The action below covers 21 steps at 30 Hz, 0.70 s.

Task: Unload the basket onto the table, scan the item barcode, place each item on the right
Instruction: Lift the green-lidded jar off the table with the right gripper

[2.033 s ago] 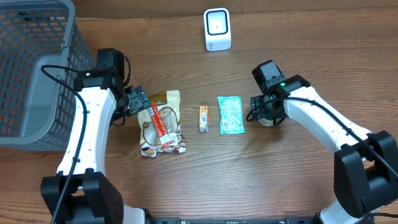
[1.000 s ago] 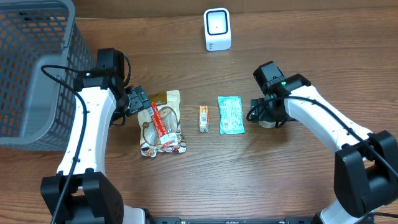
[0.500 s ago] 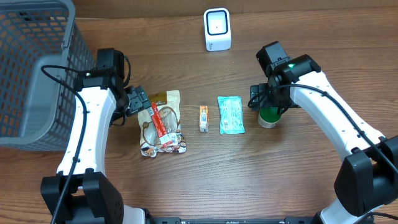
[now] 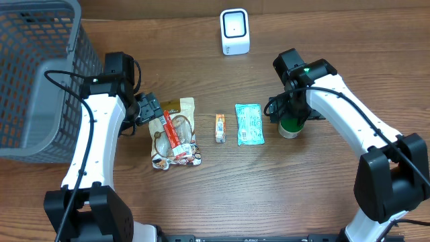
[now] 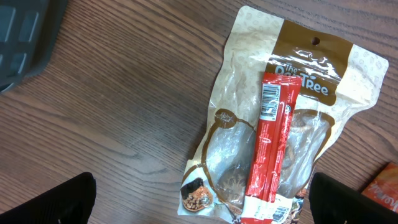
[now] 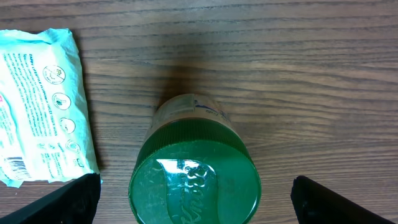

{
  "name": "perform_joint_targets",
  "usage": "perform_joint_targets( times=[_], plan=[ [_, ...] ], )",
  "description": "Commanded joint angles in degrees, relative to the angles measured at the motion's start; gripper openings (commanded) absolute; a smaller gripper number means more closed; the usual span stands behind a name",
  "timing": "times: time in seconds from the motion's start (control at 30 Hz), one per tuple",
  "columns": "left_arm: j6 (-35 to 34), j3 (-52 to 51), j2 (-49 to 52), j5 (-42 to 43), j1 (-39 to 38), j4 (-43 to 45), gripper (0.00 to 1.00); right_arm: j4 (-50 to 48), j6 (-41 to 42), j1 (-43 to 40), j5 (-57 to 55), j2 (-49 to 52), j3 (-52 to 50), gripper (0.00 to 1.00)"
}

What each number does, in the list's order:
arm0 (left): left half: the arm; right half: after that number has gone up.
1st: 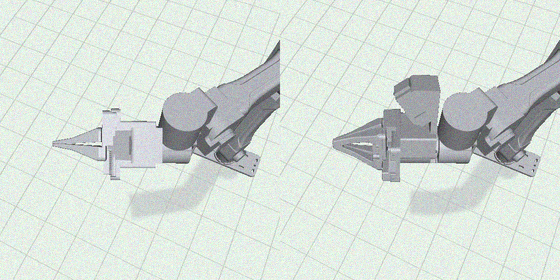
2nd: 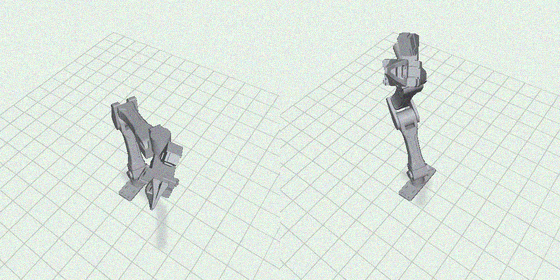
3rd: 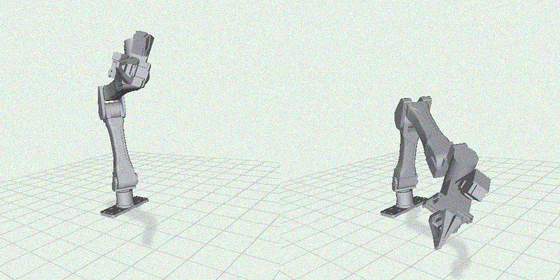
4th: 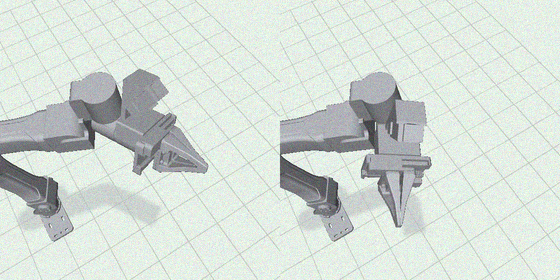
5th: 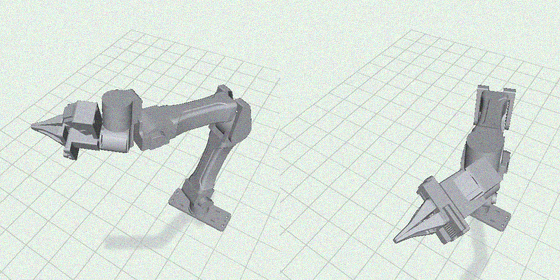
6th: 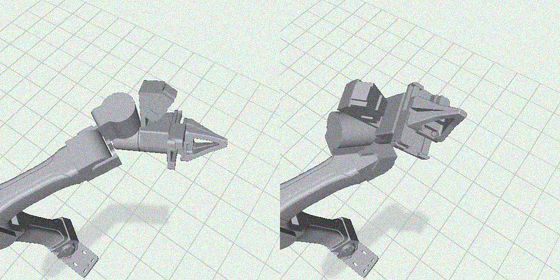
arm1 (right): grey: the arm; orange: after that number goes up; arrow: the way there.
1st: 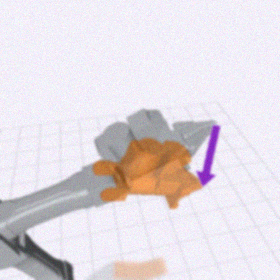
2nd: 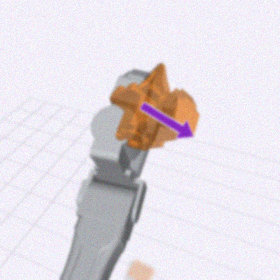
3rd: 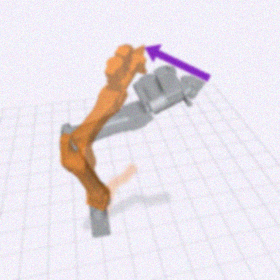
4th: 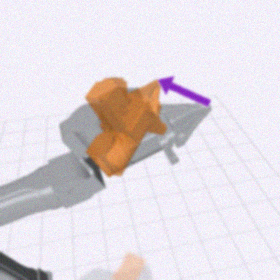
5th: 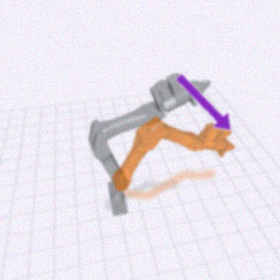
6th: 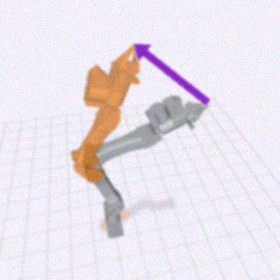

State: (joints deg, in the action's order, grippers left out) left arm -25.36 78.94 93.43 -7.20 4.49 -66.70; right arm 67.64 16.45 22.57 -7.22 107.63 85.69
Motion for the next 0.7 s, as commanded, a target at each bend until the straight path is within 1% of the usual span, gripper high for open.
perform_joint_targets(
  times=[0.0, 0.1, 0.43, 0.67],
  plan=[
    [-0.6, 0.9, 0.0, -0.7, 0.0, -0.1, 1.00, 0.0, -0.3, 0.0, 0.4, 0.2, -0.8, 0.99],
    [-0.6, 0.9, 0.0, -0.7, 0.0, -0.1, 1.00, -1.0, -0.3, 0.0, 0.4, 0.2, -2.3, 0.99],
    [-0.6, 0.9, 0.0, -0.7, 0.0, -0.1, 1.00, -8.7, -0.2, -0.1, 0.4, 0.2, -8.4, 0.98],
    [-0.6, 0.9, 0.0, -0.7, 0.0, -0.1, 1.00, -10.1, -0.2, -0.1, 0.4, 0.2, -9.7, 0.97]
  ],
)
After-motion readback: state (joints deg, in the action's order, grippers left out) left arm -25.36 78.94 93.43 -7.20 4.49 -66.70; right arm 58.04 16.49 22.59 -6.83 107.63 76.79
